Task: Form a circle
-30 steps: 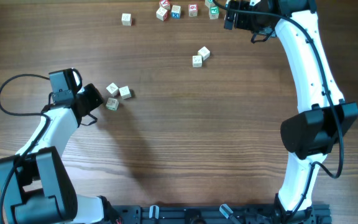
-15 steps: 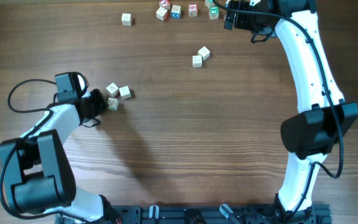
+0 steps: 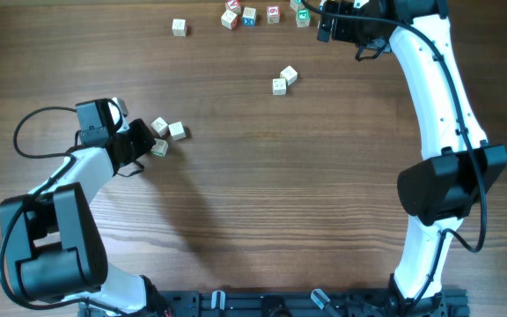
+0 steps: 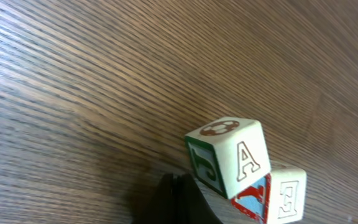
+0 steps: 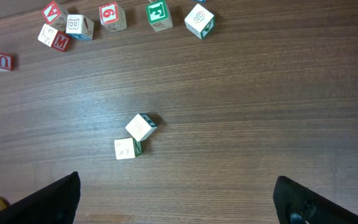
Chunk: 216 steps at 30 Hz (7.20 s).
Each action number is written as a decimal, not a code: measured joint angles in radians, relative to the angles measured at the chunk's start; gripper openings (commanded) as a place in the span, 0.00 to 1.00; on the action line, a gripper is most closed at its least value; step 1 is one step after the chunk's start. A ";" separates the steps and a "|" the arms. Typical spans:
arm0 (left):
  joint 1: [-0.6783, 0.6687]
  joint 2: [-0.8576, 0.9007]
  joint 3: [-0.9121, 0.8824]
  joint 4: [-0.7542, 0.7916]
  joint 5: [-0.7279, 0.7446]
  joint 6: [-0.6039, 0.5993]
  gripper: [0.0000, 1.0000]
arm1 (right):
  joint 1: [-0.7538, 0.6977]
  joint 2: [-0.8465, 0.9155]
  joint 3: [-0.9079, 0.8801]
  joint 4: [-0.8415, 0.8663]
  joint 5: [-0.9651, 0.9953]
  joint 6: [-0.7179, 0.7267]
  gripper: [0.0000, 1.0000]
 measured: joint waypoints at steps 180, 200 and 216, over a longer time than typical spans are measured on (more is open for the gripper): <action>0.076 -0.002 0.006 -0.214 0.299 -0.208 0.04 | 0.000 0.000 0.000 0.000 0.000 0.000 1.00; 0.092 -0.175 0.003 -0.353 0.296 -0.212 0.04 | 0.000 0.000 0.000 0.000 0.000 0.000 1.00; 0.131 -0.265 0.001 -0.016 0.044 -0.216 0.04 | 0.000 0.000 0.000 0.001 0.000 0.000 1.00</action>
